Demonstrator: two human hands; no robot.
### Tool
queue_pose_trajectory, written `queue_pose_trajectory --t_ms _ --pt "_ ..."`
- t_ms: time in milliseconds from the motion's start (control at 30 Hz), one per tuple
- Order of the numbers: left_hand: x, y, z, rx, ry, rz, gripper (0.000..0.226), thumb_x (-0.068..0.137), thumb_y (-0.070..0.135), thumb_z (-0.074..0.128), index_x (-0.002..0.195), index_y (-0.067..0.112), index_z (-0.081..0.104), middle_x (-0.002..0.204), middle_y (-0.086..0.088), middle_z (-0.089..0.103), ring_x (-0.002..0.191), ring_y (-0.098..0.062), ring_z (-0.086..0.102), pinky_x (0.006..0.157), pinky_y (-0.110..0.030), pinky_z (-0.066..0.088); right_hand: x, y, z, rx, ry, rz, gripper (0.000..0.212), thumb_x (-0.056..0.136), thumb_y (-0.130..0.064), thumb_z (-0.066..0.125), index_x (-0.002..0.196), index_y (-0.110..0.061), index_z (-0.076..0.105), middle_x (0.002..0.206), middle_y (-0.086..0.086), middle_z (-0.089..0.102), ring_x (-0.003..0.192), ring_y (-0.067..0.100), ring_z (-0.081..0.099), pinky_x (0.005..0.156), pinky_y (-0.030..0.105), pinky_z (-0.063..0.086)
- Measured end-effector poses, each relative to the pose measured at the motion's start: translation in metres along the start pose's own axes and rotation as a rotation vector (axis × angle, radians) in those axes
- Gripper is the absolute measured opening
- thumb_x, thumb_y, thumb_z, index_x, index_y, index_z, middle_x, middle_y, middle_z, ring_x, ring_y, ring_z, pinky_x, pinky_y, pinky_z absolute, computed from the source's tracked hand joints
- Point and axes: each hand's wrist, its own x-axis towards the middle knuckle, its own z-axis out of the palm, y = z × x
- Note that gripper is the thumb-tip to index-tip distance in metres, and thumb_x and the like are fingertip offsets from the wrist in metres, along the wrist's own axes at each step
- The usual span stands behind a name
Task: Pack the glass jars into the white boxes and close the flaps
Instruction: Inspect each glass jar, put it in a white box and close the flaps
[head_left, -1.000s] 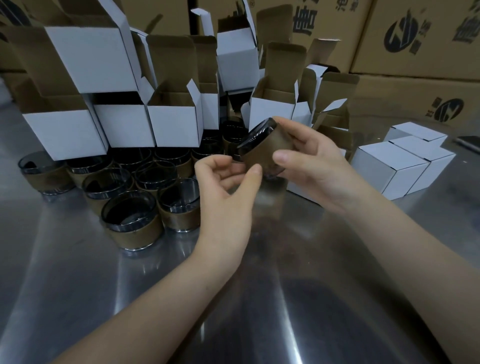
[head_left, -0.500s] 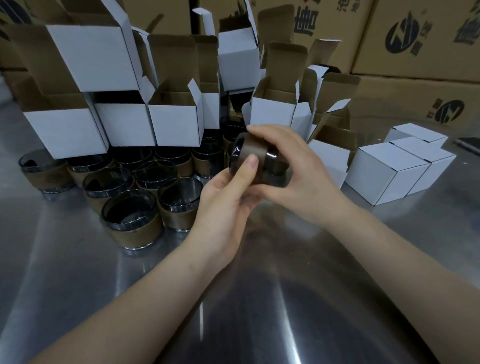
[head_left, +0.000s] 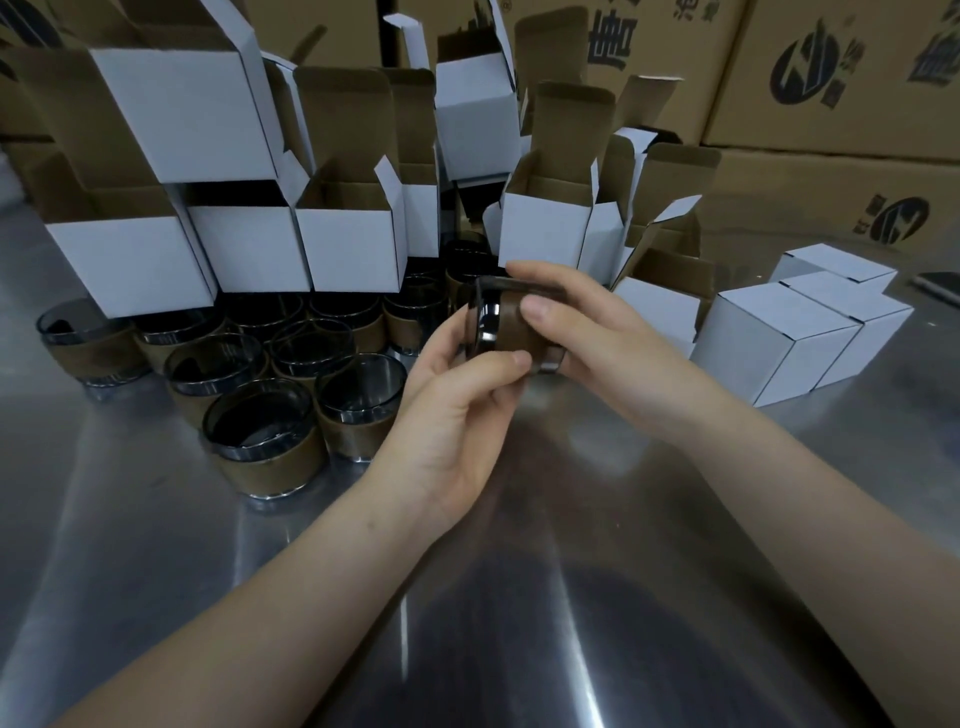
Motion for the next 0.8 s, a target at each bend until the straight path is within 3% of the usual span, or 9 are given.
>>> queue_pose_trajectory --t_ms 133,200,367,433,533,667,800 --pt "0.0 0.001 -0.001 -0.006 -0.017 -0.02 0.064 0.073 -0.006 0.05 0.136 -0.008 0.042 0.126 -0.029 0.054 0.132 -0.04 0.047 0.115 -0.043 0.033 -0.002 -0.005 -0.005 -0.109 -0.054 -0.06 0.045 0.081 -0.029 0.067 0.125 -0.023 0.057 0.119 -0.006 0.066 0.112 0.007 0.063 0.093 0.025 0.051" --pt "-0.001 0.003 -0.001 0.009 -0.049 -0.035 0.059 0.075 -0.002 0.049 0.134 -0.004 0.047 0.123 -0.024 0.056 0.125 -0.037 0.052 0.113 -0.043 0.033 -0.004 -0.007 -0.01 -0.117 -0.062 -0.093 0.053 0.078 -0.022 0.073 0.128 -0.022 0.055 0.117 -0.008 0.067 0.112 0.008 0.064 0.091 0.023 0.051" --pt "-0.005 0.003 0.0 0.103 -0.085 -0.047 0.042 0.086 0.023 0.058 0.128 0.017 0.058 0.122 -0.006 0.065 0.12 -0.022 0.058 0.109 -0.041 0.038 -0.005 -0.009 -0.021 -0.181 -0.117 -0.163 0.08 0.072 -0.008 0.08 0.14 -0.025 0.042 0.131 0.002 0.058 0.126 0.021 0.055 0.103 0.046 0.048" --pt "-0.005 0.003 0.002 0.132 -0.054 -0.042 0.045 0.088 0.028 0.06 0.13 0.013 0.058 0.124 -0.008 0.066 0.119 -0.022 0.059 0.105 -0.038 0.043 -0.004 -0.01 -0.022 -0.206 -0.157 -0.177 0.085 0.072 -0.003 0.078 0.144 -0.024 0.037 0.135 0.003 0.054 0.131 0.021 0.05 0.104 0.048 0.046" --pt "-0.004 0.006 0.001 0.112 -0.026 -0.024 0.047 0.092 0.017 0.055 0.135 -0.001 0.051 0.132 -0.021 0.059 0.124 -0.03 0.057 0.102 -0.036 0.048 -0.004 -0.009 -0.019 -0.271 -0.193 -0.197 0.086 0.075 0.001 0.073 0.146 -0.026 0.034 0.136 0.002 0.048 0.133 0.018 0.045 0.105 0.042 0.047" --pt "-0.003 0.006 0.001 0.064 -0.06 0.008 0.052 0.087 0.001 0.052 0.138 -0.003 0.046 0.138 -0.024 0.053 0.128 -0.032 0.054 0.106 -0.04 0.046 -0.003 -0.009 -0.017 -0.278 -0.182 -0.18 0.086 0.075 0.002 0.071 0.146 -0.027 0.031 0.132 0.006 0.044 0.127 0.017 0.049 0.101 0.036 0.048" --pt "-0.003 0.001 0.001 0.032 -0.007 0.027 0.064 0.079 -0.008 0.062 0.139 0.001 0.043 0.134 -0.024 0.056 0.123 -0.034 0.058 0.106 -0.043 0.046 -0.003 -0.013 -0.024 -0.228 -0.149 -0.05 0.078 0.076 -0.022 0.074 0.142 -0.037 0.035 0.132 -0.002 0.052 0.122 0.01 0.055 0.099 0.033 0.05"
